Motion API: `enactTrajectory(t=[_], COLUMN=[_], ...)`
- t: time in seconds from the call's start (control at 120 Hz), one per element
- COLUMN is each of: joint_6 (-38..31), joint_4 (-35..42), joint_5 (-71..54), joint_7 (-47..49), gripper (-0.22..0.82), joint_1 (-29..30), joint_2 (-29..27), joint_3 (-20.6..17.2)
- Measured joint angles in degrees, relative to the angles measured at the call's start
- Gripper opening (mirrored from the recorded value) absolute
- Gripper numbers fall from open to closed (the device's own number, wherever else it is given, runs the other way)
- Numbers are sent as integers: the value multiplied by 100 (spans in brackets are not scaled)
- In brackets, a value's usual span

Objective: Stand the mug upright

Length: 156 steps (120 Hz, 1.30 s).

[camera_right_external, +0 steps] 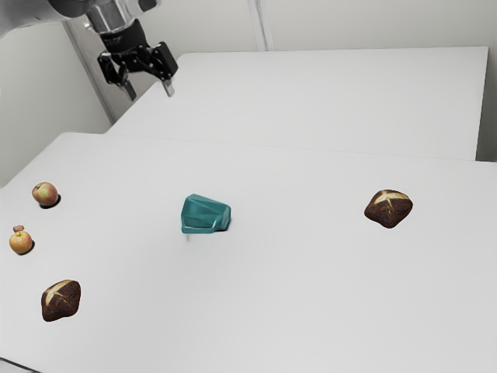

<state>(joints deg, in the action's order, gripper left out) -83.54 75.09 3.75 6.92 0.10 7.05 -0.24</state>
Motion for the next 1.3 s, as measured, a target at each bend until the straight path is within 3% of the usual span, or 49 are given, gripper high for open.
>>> enactTrajectory(t=[0.142, 0.233, 0.392, 0.475, 0.667, 0.875, 1.075, 1.3], joint_6=[-59, -179, -940, -1314, -1811, -1996, -1943, -1615], joint_4=[113, 342, 1741, 2303, 3053, 3343, 3538, 3517], joint_5=[48, 128, 1569, 2545, 4413, 5394, 6161, 6954], joint_7=[-2, -7, -436, -850, -2017, -3181, -4140, -5008], gripper=[60, 60, 60, 60, 60, 60, 60, 60], joint_1=[6, -39, 2, 177, 656, 832, 1006, 1177], joint_2=[19, 32, 2, 82, 516, 724, 1065, 1818], joint_3=[8, 210, 1124, 1347, 1410, 1412, 1431, 1504])
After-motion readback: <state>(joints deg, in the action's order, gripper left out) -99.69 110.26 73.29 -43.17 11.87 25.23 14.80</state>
